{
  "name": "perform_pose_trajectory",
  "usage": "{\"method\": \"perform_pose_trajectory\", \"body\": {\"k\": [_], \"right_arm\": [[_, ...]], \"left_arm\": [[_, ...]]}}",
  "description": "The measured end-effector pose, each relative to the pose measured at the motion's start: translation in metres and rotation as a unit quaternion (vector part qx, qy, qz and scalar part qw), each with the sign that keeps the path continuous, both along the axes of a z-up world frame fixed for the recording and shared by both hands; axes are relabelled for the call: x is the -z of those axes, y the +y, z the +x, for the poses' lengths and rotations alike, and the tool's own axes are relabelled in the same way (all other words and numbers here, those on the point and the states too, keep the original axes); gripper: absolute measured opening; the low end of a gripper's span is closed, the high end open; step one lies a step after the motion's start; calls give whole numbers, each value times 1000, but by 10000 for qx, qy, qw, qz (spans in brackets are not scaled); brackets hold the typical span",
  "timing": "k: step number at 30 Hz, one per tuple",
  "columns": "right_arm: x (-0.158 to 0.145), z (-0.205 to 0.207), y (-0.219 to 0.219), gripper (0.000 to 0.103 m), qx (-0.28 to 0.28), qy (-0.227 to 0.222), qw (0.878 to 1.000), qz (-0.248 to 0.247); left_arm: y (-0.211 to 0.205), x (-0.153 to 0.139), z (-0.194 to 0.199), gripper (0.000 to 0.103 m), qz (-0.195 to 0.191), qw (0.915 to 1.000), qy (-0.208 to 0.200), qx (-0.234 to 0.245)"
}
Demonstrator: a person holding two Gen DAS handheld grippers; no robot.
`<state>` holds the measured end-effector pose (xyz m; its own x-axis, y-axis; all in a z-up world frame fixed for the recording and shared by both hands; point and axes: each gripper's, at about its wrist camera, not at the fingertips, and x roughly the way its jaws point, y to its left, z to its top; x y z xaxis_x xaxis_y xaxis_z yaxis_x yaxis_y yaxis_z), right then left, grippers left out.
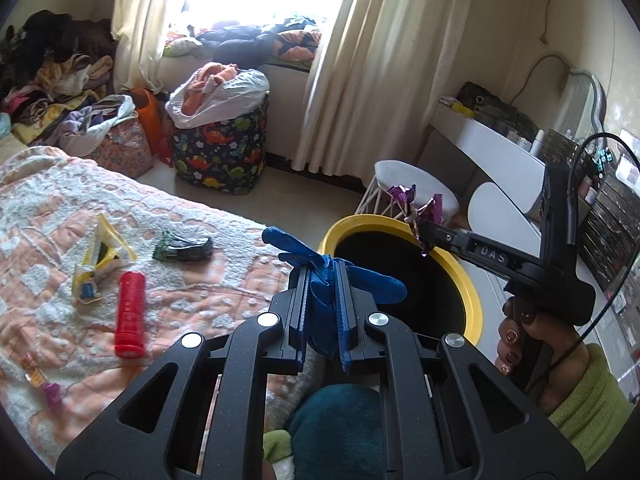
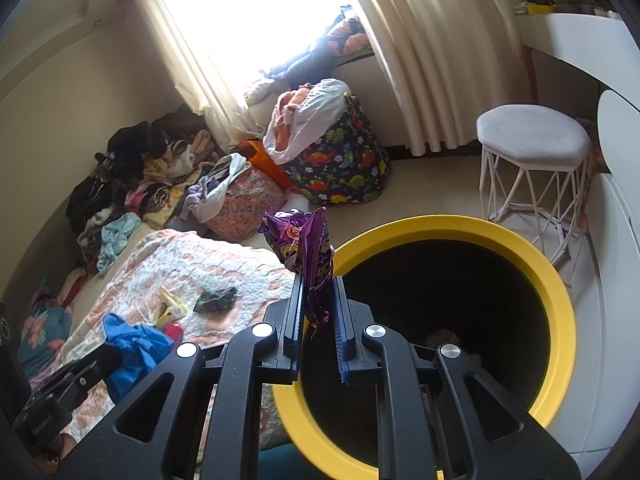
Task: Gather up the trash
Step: 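Carry the blue bag and purple wrapper over the yellow-rimmed bin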
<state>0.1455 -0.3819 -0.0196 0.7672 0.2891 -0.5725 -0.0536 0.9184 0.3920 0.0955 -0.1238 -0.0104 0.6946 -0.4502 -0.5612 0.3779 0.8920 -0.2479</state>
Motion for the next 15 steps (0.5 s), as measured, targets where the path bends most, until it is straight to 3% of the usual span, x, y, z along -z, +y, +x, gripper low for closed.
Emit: {"method": "perform_pose_trajectory", "body": {"k": [15], "right_arm": [[12,4,-27,13,351,188,9992,46]], "left_arm": [[-35,12,0,7,147,9990,82,413]]}}
